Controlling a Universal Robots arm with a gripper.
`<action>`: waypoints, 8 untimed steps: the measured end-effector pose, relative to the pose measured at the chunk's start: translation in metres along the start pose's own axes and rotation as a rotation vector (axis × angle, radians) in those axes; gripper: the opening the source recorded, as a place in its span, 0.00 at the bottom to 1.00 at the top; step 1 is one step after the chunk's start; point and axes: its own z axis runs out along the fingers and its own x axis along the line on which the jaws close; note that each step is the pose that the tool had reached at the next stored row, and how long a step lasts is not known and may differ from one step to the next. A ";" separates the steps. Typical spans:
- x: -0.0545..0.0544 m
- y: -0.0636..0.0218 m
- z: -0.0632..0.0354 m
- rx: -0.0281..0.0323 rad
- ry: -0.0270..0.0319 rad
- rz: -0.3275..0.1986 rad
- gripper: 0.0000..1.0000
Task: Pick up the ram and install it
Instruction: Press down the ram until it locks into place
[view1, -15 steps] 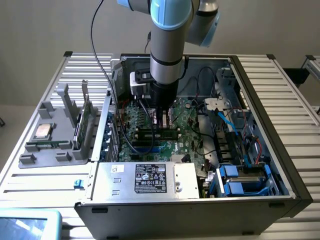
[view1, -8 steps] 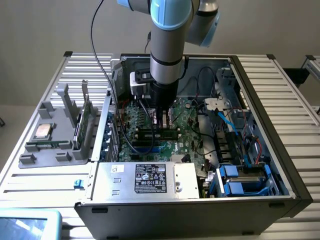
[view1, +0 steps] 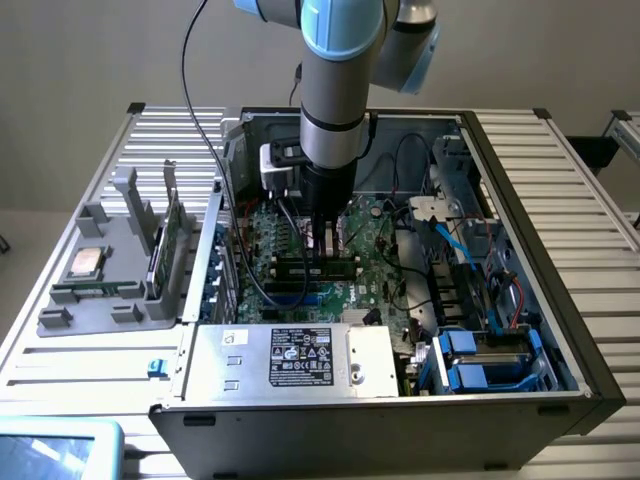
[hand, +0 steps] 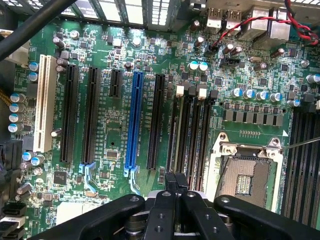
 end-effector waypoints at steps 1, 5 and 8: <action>0.000 0.0000 0.0000 -0.0001 0.0001 0.000 0.09; 0.000 0.0001 0.0001 0.0000 0.0000 0.000 0.09; 0.001 0.0001 0.0002 0.0000 -0.0001 0.000 0.09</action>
